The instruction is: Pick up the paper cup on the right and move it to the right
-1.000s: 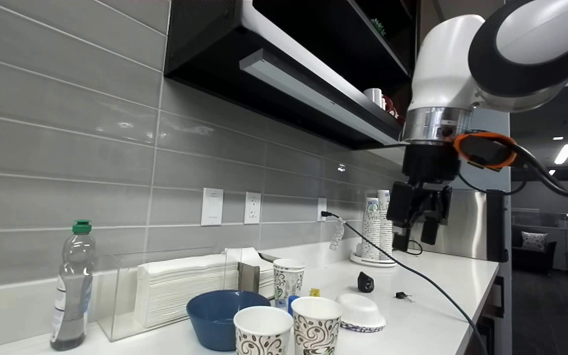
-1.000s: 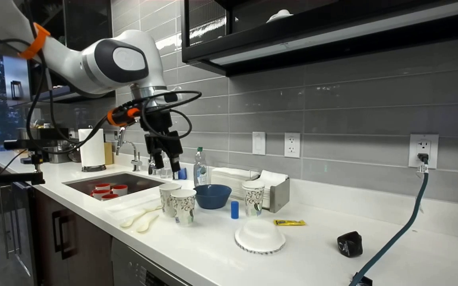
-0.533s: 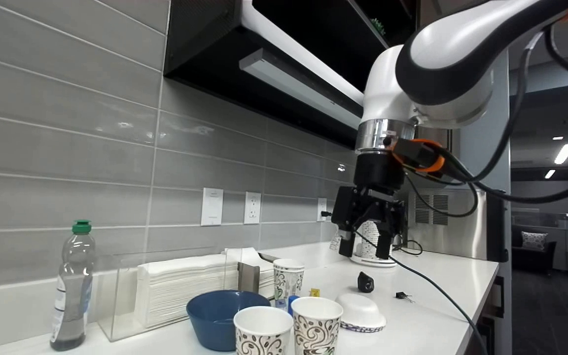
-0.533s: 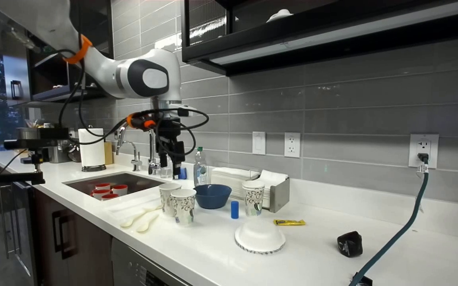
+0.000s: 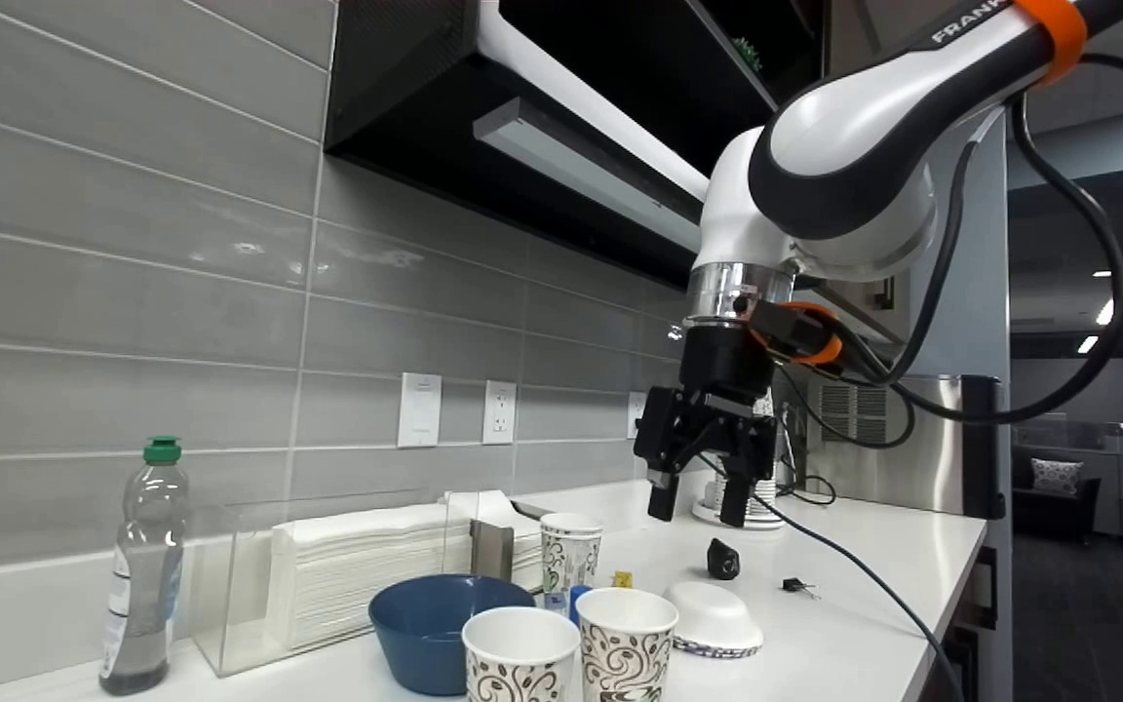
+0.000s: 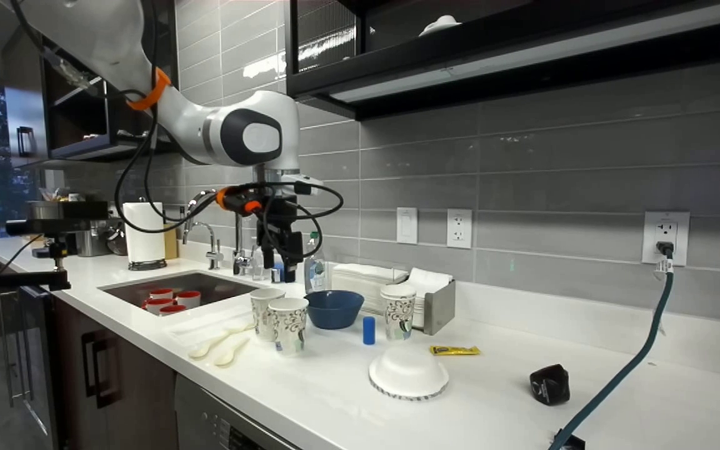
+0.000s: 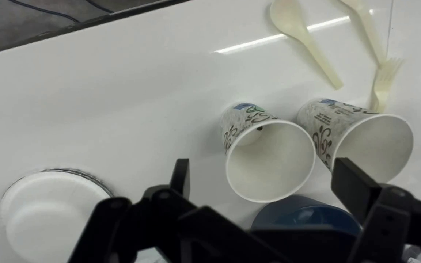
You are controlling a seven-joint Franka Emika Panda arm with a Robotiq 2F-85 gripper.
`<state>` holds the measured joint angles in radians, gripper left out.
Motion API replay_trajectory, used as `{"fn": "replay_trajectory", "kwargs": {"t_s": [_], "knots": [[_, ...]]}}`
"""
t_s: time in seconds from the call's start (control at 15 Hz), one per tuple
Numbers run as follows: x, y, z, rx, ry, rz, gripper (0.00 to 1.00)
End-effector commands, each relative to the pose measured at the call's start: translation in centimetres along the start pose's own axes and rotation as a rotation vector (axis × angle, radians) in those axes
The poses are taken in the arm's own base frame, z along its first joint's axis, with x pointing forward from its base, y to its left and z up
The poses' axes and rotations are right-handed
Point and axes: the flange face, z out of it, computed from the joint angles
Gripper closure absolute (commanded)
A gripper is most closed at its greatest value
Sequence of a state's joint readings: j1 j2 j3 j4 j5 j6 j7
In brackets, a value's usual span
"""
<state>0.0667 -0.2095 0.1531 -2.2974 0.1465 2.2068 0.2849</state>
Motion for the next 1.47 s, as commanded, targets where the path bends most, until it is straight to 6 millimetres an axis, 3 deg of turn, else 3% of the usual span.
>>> {"fn": "replay_trajectory", "kwargs": {"t_s": [0.0, 0.33, 0.67, 1.07, 1.2, 1.33, 1.4], "knots": [[0.8, 0.0, 1.9, -0.01, 0.03, 0.002, 0.0], [2.5, 0.4, 4.8, -0.034, 0.042, 0.033, 0.0], [3.0, 0.9, 7.3, -0.071, 0.032, 0.054, 0.04], [3.2, 0.3, 8.5, -0.07, 0.045, 0.076, 0.31], [3.2, 0.3, 8.8, -0.077, 0.048, 0.083, 0.35], [3.2, 0.4, 9.2, -0.083, 0.045, 0.092, 0.59], [3.2, 0.4, 9.3, -0.084, 0.043, 0.094, 0.61]]}}
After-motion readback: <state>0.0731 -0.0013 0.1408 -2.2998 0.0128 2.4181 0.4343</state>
